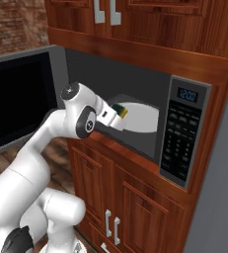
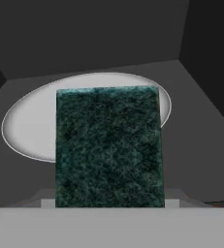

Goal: Place the sponge inside the microwave to prepare for sanitizing.

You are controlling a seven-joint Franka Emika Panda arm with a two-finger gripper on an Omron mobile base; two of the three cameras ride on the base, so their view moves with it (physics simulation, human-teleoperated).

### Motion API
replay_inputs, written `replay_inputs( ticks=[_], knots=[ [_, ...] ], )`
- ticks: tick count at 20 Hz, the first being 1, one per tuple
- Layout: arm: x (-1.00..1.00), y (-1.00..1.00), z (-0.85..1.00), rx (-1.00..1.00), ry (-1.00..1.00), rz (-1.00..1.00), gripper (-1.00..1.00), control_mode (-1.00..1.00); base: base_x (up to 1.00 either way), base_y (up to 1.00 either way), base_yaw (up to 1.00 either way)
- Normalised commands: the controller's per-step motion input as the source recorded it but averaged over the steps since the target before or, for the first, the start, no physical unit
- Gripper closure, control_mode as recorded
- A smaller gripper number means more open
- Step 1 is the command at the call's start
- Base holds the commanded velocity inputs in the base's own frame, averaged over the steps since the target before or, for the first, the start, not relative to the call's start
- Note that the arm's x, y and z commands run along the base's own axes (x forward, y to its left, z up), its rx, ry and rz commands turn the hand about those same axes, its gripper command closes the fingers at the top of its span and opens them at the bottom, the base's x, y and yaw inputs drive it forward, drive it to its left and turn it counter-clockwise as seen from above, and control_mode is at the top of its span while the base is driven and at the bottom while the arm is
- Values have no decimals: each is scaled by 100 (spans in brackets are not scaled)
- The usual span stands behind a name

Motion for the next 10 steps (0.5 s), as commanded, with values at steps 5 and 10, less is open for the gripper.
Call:
replay_inputs(
  ticks=[5,10],
  knots=[
    [20,0,17,-4,1,0,100,-100,0,0,0],
    [22,0,0,-1,0,0,100,-100,0,0,0]
  ],
)
